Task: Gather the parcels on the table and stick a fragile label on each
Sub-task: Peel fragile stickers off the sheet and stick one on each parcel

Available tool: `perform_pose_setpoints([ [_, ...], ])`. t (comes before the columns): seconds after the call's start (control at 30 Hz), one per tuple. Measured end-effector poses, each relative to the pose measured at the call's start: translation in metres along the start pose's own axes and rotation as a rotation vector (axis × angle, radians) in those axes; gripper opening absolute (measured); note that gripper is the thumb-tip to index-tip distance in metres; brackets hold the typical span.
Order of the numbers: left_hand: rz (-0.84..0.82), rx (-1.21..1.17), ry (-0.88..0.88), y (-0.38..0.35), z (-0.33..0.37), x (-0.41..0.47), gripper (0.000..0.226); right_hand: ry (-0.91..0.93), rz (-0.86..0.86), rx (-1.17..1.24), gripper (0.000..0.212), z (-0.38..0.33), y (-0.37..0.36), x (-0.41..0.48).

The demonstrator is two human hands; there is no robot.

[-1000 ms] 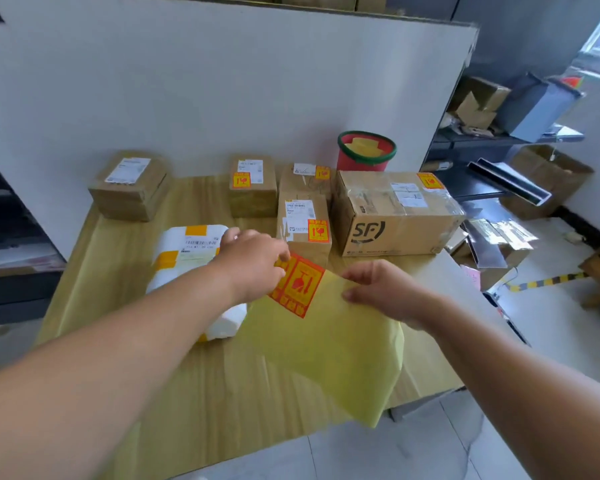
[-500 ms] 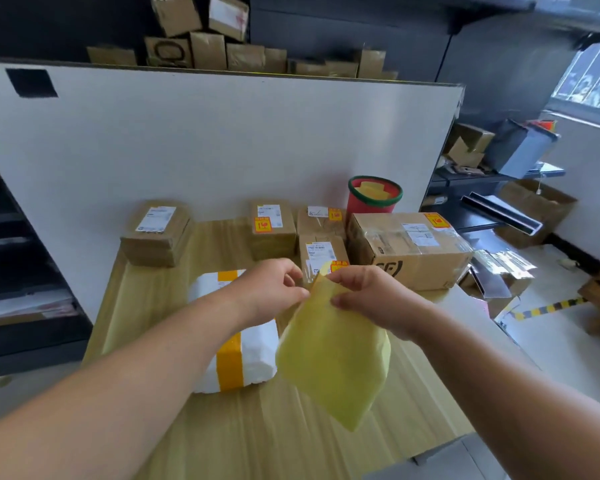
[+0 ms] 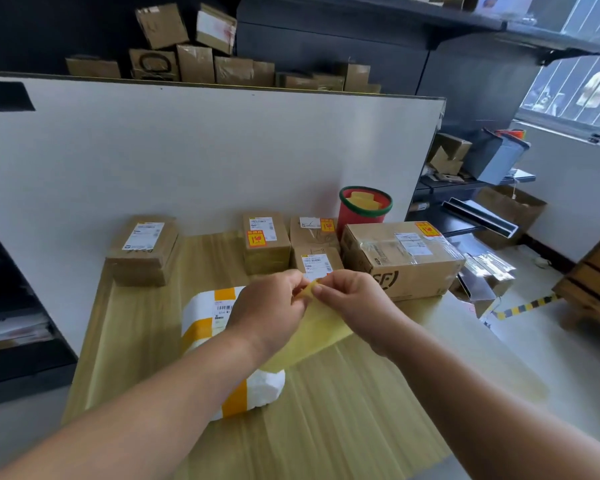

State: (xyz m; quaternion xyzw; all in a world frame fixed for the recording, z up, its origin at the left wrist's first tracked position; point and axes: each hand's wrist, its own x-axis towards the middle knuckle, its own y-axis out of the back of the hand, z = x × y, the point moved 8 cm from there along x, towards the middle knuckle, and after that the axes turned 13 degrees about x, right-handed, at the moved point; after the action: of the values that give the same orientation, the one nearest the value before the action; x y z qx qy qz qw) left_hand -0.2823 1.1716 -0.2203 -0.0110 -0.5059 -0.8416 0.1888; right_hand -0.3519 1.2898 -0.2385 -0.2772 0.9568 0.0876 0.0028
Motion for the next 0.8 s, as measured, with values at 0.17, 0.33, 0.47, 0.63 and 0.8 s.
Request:
perform_pose_setpoints([
  [0.17,-0.011,-0.118,0.010,-0.002,0.002,0.004,0.023,0.011,0.098,0.042,0.009,0.001,0.003,0.005],
  [0.33,-0.075,-0.441,0.120,-0.014,-0.004,0.010,0.008,0.030,0.121,-0.030,0.009,0.003,0.006,0.005],
  [0.47,-0.079,-0.487,0.140,-0.020,-0.001,0.011,0.002,0.060,0.162,-0.083,0.012,0.000,0.009,0.004],
  [0.63,-0.072,-0.475,0.147,-0.023,0.003,0.014,0.007,0.093,0.172,-0.131,0.016,-0.002,0.016,0.002],
  [0.8,-0.071,-0.412,0.128,-0.025,0.008,0.013,0.012,0.117,0.158,-0.150,0.018,0.001,0.021,-0.001],
])
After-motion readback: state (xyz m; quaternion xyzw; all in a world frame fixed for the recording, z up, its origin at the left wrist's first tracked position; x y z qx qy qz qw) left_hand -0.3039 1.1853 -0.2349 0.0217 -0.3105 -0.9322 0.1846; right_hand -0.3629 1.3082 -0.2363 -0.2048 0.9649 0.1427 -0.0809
